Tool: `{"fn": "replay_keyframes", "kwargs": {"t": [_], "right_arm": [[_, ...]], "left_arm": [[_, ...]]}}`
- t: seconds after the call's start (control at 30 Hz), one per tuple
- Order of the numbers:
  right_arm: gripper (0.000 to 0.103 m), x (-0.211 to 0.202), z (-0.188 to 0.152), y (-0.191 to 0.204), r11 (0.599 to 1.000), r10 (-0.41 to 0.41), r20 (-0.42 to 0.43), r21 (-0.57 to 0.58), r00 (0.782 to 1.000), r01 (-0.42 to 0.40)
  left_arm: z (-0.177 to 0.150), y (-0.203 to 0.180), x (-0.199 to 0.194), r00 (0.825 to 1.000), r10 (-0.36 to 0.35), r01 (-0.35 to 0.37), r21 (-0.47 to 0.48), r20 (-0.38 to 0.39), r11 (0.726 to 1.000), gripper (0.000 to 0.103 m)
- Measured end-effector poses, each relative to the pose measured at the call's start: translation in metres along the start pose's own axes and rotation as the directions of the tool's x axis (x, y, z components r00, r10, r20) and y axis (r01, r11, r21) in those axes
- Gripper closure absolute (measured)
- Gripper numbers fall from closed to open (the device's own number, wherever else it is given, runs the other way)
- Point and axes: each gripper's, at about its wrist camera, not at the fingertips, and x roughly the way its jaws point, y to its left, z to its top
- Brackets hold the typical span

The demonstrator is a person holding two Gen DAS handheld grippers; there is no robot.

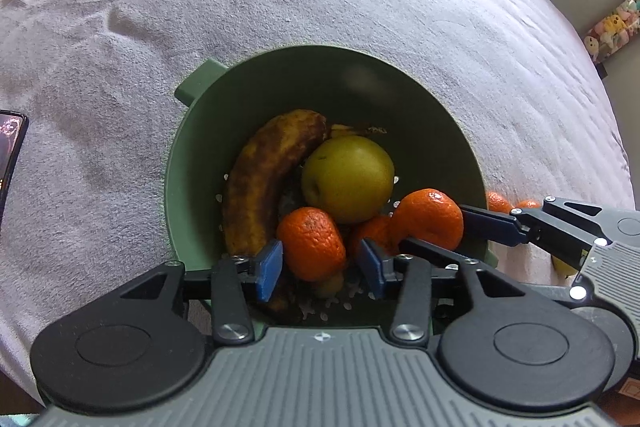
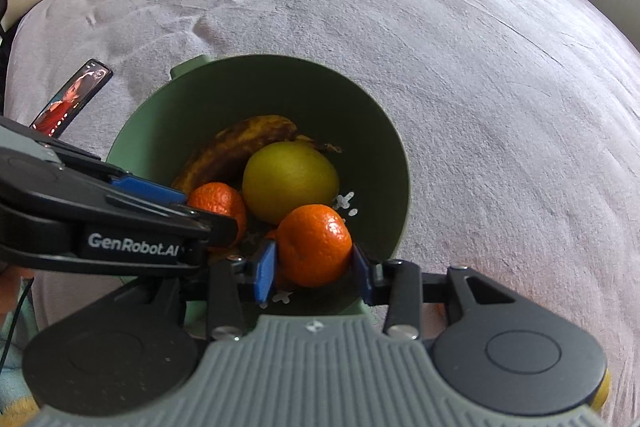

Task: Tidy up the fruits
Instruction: 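Lower both mandarins into the colander and open both tools, then move both tools back toward the large pear and last mandarins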

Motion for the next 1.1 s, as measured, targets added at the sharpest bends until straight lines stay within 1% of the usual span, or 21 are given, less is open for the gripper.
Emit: {"fn": "replay_keyframes", "kwargs": {"t": [0.2,0.37,0.43,0.47,0.5,0.73,0.77,0.87,0.9,1.1], "right_arm": [[0.065,-0.004,0.002,0.001,0.999,-0.04,0.021,-0.005,0.999,0.04],[0.064,-0.012,0.004,-0.001,0.998,-0.057,0.041,0.003,0.998,0.057],[0.063,-0.015,0.005,0.0,0.998,-0.066,0.049,0.003,0.997,0.066],[0.06,-0.017,0.005,0.001,0.997,-0.075,0.054,0.001,0.996,0.075],[0.06,-0.018,0.004,0.001,0.997,-0.081,0.059,-0.002,0.995,0.082],[0.059,-0.034,-0.001,0.0,0.995,-0.098,0.077,0.011,0.992,0.097],[0.057,-0.037,-0.002,-0.001,0.995,-0.103,0.082,0.017,0.991,0.102],[0.046,-0.049,-0.009,-0.003,0.992,-0.127,0.105,0.038,0.986,0.123],[0.044,-0.053,-0.012,-0.004,0.99,-0.136,0.111,0.047,0.984,0.131],[0.042,-0.077,-0.04,-0.015,0.981,-0.171,0.135,0.119,0.976,0.156]], "left_arm": [[0.001,0.0,-0.01,1.0,-0.006,0.006,-0.009,0.025,1.0,0.048],[0.002,-0.001,-0.017,0.999,-0.015,0.016,-0.016,0.044,1.0,0.047],[0.002,-0.002,-0.019,0.999,-0.018,0.019,-0.012,0.051,1.0,0.047],[0.002,-0.003,-0.021,0.998,-0.018,0.019,-0.007,0.055,1.0,0.047],[0.002,-0.004,-0.022,0.998,-0.018,0.018,-0.001,0.059,1.0,0.047],[0.001,-0.015,-0.032,0.997,-0.024,0.021,0.047,0.078,0.999,0.047],[0.0,-0.017,-0.033,0.996,-0.027,0.023,0.053,0.082,0.998,0.047],[-0.002,-0.024,-0.039,0.995,-0.041,0.033,0.086,0.094,0.996,0.047],[-0.003,-0.028,-0.041,0.994,-0.048,0.037,0.102,0.099,0.994,0.047],[-0.015,-0.053,-0.05,0.986,-0.104,0.074,0.218,0.132,0.973,0.047]]}}
